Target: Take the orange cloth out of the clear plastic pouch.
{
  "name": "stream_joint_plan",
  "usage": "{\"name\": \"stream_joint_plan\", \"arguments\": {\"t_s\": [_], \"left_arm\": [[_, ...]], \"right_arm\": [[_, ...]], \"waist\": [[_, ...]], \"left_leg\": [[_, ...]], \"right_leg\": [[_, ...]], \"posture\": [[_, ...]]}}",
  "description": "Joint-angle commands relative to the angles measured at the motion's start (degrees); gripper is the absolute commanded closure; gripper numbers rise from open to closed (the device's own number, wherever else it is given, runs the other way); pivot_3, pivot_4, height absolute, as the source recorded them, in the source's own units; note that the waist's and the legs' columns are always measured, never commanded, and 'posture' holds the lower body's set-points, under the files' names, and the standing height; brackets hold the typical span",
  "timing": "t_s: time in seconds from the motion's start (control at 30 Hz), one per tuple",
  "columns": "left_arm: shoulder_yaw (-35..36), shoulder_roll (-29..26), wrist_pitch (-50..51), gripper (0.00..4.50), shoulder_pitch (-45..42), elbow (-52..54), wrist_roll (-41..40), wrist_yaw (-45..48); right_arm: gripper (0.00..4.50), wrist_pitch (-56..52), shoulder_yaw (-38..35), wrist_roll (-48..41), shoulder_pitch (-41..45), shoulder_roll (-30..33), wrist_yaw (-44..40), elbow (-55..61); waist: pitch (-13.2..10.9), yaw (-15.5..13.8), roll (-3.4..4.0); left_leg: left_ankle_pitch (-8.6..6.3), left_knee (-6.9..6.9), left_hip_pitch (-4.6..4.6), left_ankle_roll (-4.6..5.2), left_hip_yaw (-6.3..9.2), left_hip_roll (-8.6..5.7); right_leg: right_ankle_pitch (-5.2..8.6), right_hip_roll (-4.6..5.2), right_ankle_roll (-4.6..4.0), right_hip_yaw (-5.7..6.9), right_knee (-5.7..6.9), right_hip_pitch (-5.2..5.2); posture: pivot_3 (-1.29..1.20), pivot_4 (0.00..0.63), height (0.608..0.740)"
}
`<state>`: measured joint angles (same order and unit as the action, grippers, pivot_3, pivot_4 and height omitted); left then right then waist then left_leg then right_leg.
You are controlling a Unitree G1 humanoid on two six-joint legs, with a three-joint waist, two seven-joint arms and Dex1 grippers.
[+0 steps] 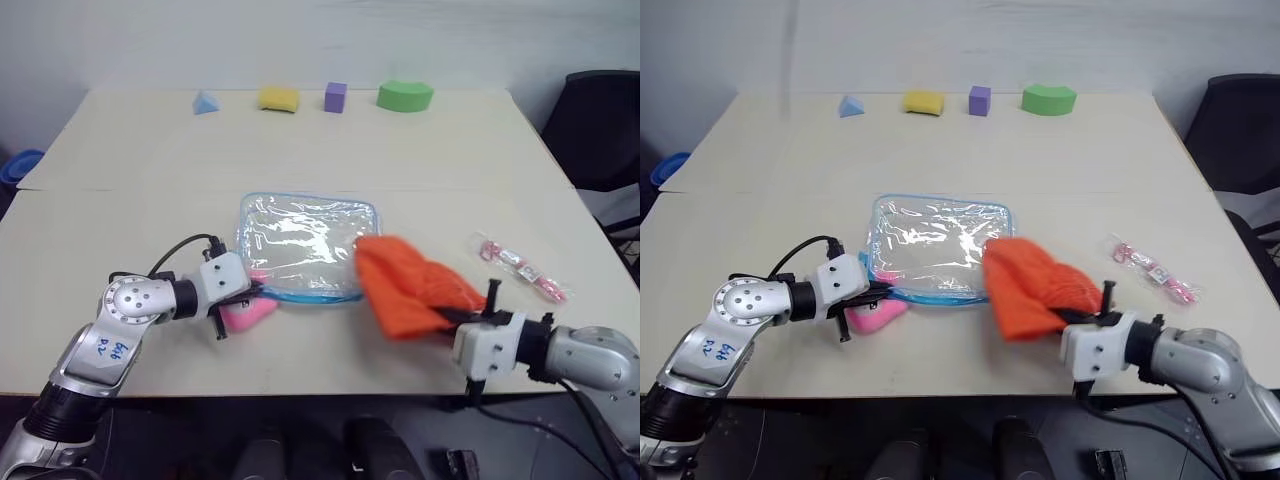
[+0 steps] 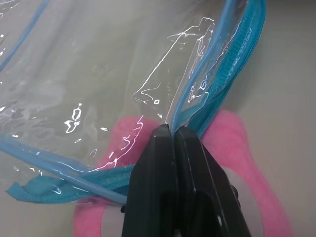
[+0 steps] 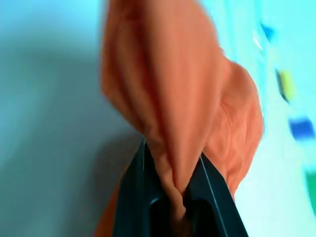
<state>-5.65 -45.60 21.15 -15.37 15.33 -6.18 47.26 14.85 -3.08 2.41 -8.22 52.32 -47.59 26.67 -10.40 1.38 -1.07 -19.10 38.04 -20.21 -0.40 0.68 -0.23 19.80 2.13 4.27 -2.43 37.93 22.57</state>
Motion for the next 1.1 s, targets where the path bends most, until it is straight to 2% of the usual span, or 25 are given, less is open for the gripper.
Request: {"name": "stream_joint_plan", "arguments": {"t_s": [0.03, 0.17, 0.37, 0.47, 0.57, 0.67, 0.73, 0.9, 1.1], "left_arm": [[-0.9, -0.1, 1.0, 4.5, 0.3, -1.3, 0.6, 1.0], [-0.9, -0.1, 0.9, 4.5, 0.1, -1.3, 0.5, 1.5], [-0.9, -0.2, 0.5, 4.5, -0.7, -2.3, 0.7, 2.0], [-1.1, -0.1, 0.3, 4.5, -1.5, -3.0, 0.9, 2.1], [-1.4, 0.2, 0.1, 4.5, -2.3, -3.6, 1.1, 2.2], [-1.9, 0.5, -0.2, 4.5, -2.8, -4.1, 1.2, 2.3], [-2.2, 0.7, -0.5, 4.5, -3.0, -4.1, 1.1, 2.5], [-1.0, 1.4, 1.6, 4.5, -3.7, -3.3, -1.4, 3.3], [-0.8, 2.1, 3.1, 4.5, -3.9, -1.4, -3.4, 4.7]], "right_arm": [[4.48, 1.2, -0.5, 2.0, -3.2, 1.4, -1.1, -1.7], [4.48, 1.8, -1.7, 4.5, -4.6, 2.1, -0.2, -6.8], [4.48, 5.9, -5.7, 7.0, -12.1, 9.2, -3.3, -15.2], [4.48, 7.1, -6.9, 13.3, -8.5, 10.5, 3.3, -22.2], [4.48, 2.9, -8.3, 17.7, -0.6, 9.5, 11.7, -27.0], [4.48, 2.4, -7.5, 18.3, 2.6, 8.7, 13.3, -27.1], [4.48, 2.9, -6.3, 16.3, 3.0, 7.7, 12.1, -25.1], [4.48, 3.0, -3.6, 1.4, 0.7, 4.3, 2.9, -14.1], [4.48, 0.5, -1.1, 0.2, 1.7, 3.9, -0.5, -11.4]], "waist": [[0.0, -0.1, -0.01], [0.0, 0.2, 0.0], [0.1, 0.0, -0.13], [0.3, 0.0, -0.4], [0.3, 0.1, -0.4], [0.3, 0.1, -0.21], [0.3, 0.1, -0.18], [0.2, 0.2, -0.03], [0.1, 0.1, -0.01]], "left_leg": [[-0.02, 0.02, 0.0, 0.03, 0.02, -0.02], [-0.03, 0.03, 0.02, 0.06, 0.01, -0.06], [-0.03, 0.01, 0.05, 0.06, 0.03, -0.06], [-0.03, 0.03, 0.09, 0.07, 0.15, -0.06], [-0.03, 0.15, 0.13, 0.08, 0.16, -0.09], [0.01, 0.07, 0.02, 0.07, 0.13, -0.16], [0.03, -0.05, -0.01, 0.02, 0.17, -0.07], [0.03, -0.09, -0.03, -0.02, 0.2, 0.04], [0.0, 0.03, -0.03, 0.02, 0.22, -0.04]], "right_leg": [[0.0, 0.05, 0.0, 0.04, -0.04, -0.04], [0.0, 0.09, 0.01, 0.05, -0.04, -0.07], [0.0, 0.07, 0.01, 0.08, -0.07, -0.13], [0.0, 0.09, 0.01, 0.18, -0.12, -0.24], [-0.02, 0.16, 0.04, 0.22, -0.15, -0.34], [-0.04, 0.2, 0.07, 0.19, -0.1, -0.15], [0.01, 0.08, -0.02, 0.23, -0.07, -0.05], [0.04, -0.05, -0.08, 0.24, -0.04, -0.04], [0.03, 0.08, -0.05, 0.26, -0.04, -0.11]], "posture": [[0.0, 0.15, 0.74], [0.0, 0.15, 0.74], [0.0, 0.15, 0.74], [0.0, 0.15, 0.74], [0.0, 0.15, 0.74], [0.0, 0.15, 0.74], [0.0, 0.15, 0.74], [0.0, 0.15, 0.74], [0.0, 0.15, 0.74]]}}
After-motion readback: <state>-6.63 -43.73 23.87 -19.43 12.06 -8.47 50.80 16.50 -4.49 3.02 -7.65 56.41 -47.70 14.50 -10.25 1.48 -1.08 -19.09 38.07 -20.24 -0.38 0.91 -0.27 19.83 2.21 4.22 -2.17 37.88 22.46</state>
